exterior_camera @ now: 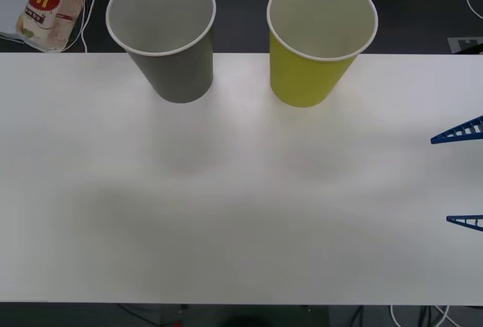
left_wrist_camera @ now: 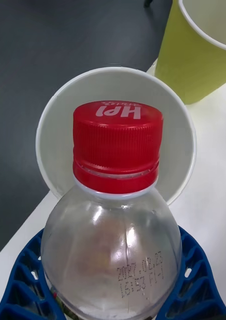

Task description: Put the can into the green bin and the plastic bottle into the gray bin

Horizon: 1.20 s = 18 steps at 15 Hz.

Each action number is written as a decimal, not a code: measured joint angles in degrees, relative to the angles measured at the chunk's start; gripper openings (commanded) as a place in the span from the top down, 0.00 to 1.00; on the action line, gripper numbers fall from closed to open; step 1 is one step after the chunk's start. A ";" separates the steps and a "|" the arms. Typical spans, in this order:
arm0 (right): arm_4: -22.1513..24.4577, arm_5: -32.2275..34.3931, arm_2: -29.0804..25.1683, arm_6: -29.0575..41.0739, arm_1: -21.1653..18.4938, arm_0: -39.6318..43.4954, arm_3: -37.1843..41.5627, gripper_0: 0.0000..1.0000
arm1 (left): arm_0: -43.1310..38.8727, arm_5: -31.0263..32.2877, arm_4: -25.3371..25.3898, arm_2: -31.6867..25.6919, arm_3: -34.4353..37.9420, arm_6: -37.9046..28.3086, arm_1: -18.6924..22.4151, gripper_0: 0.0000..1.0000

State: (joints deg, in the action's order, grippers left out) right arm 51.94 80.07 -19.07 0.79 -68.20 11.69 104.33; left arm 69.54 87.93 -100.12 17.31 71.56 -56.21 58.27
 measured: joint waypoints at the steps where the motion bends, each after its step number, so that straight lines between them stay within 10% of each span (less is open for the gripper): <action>1: 0.00 0.00 0.00 0.00 0.00 0.00 0.00 0.00 | 1.80 0.04 -0.30 1.55 -1.38 0.13 -0.75 1.00; 18: 0.00 0.00 0.00 0.00 0.00 0.00 0.00 0.00 | 26.06 -1.54 -5.74 17.42 -28.26 2.14 -17.19 1.00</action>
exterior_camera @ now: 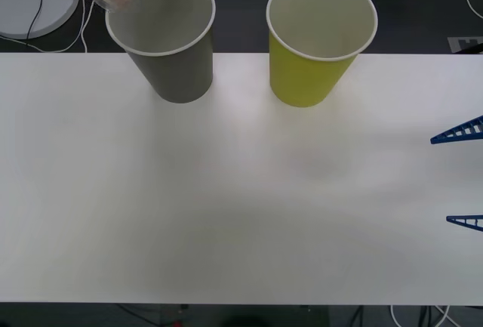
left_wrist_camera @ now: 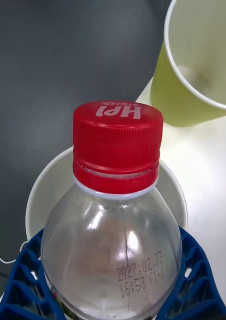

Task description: Put the can into the green bin and the plastic bottle into the gray bin

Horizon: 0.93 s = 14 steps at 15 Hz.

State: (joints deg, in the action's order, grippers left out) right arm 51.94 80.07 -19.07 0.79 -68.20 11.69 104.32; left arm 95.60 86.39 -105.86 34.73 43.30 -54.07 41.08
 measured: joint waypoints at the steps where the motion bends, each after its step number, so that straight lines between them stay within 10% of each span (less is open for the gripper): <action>1: 0.00 0.00 0.00 0.00 0.00 0.00 0.00 0.00 | 0.50 -0.46 -0.31 0.00 -0.86 -0.05 -0.77 1.00; 6: 0.00 0.00 0.00 0.00 0.00 0.00 0.00 0.00 | 1.00 -2.25 -1.77 -0.01 -1.91 -0.50 -2.82 0.91; 7: 0.00 0.00 0.00 0.00 0.00 0.00 0.00 0.00 | 1.00 -2.26 -1.88 -0.01 -1.91 -0.45 -2.86 0.26; 8: 0.00 0.00 0.00 0.00 0.00 0.00 0.00 0.00 | 1.00 -2.26 -1.89 -0.01 -1.92 -0.24 -2.93 0.00; 14: 0.00 0.00 0.00 0.00 0.00 0.00 0.00 0.00 | 0.95 -2.27 -1.57 -0.01 -2.00 -0.17 -2.94 0.00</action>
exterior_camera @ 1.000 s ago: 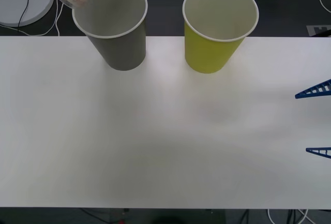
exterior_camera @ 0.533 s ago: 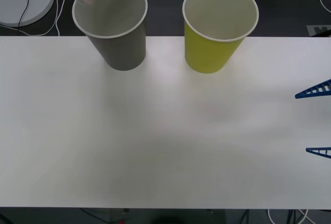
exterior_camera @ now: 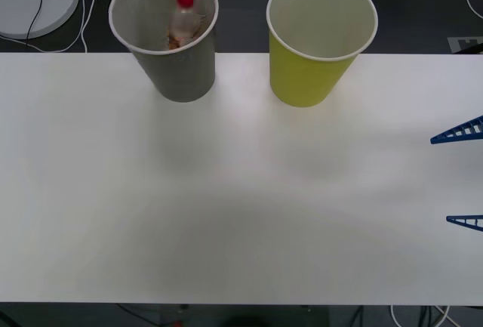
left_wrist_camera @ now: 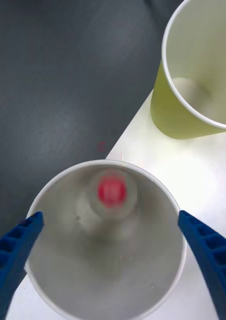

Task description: Put the can into the green bin and the plastic bottle into the gray bin

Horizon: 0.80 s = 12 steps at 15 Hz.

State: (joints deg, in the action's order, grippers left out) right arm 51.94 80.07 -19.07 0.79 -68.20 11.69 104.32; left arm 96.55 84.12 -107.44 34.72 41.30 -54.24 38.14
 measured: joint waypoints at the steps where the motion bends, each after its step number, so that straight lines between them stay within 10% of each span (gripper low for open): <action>1: 0.00 0.00 0.00 0.00 0.00 0.00 0.00 0.00 | -0.01 0.00 0.02 0.00 0.00 -0.06 0.01 0.00; 12: 0.00 0.00 0.00 0.00 0.00 0.00 0.00 0.00 | -0.30 0.03 1.03 -0.01 0.15 0.16 0.52 0.00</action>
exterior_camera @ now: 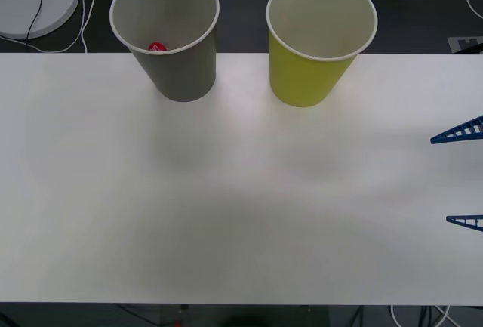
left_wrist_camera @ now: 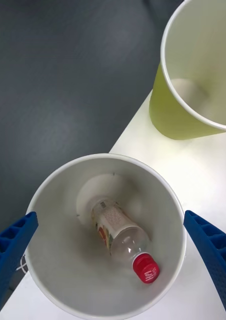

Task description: Put the can into the green bin and the plastic bottle into the gray bin

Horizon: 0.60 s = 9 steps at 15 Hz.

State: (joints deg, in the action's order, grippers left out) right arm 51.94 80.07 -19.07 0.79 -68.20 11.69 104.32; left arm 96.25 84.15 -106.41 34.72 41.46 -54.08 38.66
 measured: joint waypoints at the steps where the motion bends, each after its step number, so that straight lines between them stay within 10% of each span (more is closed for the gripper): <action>1: 0.00 0.00 0.00 0.00 0.00 0.00 0.00 0.00 | -0.90 0.02 1.04 0.00 0.75 0.24 0.64 0.00; 9: 0.00 0.00 0.00 0.00 0.00 0.00 0.00 0.00 | -13.42 0.03 11.97 0.00 21.47 0.07 14.95 0.00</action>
State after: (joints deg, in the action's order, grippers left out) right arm 51.94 80.07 -19.07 0.79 -68.20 11.69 104.33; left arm 82.83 84.19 -94.44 34.72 62.92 -54.02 53.61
